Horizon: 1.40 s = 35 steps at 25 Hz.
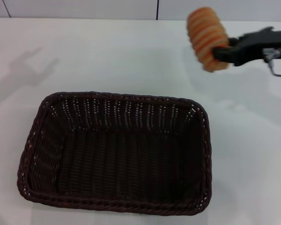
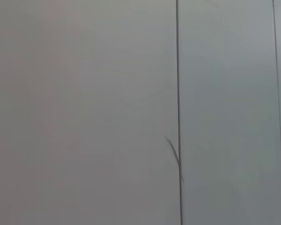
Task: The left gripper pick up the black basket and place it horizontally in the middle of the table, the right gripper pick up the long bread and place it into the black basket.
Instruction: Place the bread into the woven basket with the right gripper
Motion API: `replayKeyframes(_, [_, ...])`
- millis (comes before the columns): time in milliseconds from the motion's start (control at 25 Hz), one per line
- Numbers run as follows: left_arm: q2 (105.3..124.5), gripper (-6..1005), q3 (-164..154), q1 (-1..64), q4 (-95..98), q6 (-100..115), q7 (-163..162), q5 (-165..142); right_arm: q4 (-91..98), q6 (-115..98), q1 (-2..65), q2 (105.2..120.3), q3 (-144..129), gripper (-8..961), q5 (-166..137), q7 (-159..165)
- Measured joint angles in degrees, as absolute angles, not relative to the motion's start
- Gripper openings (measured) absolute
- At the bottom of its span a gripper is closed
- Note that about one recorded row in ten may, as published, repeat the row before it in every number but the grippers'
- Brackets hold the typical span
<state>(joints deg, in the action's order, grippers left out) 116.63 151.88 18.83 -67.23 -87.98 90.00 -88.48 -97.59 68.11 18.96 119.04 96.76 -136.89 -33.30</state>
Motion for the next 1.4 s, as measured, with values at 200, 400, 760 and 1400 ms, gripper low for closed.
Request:
replayKeyframes(200, [116.63,666,151.9,18.9,-67.2,-87.8,90.0,-88.5,-104.7,69.5,17.7,118.97,88.9,371,-134.3,-32.7])
replayKeyframes(400, [116.63,665,151.9,19.0,-67.3,-87.7,90.0,-88.5,-108.0,72.5,19.2,119.00,82.6,351,-134.1,-30.3])
replayKeyframes(760, [116.63,665,151.9,19.0,-67.5,-87.7,89.9,-88.3,-103.8,78.8,23.8,118.94,77.7,251,-130.3,-29.3])
replayKeyframes(1400, [116.63,666,152.1,18.7,-67.4,-87.7,89.8,-87.3,-103.8,81.2,24.8,118.84,79.8,420,-130.5,-27.5])
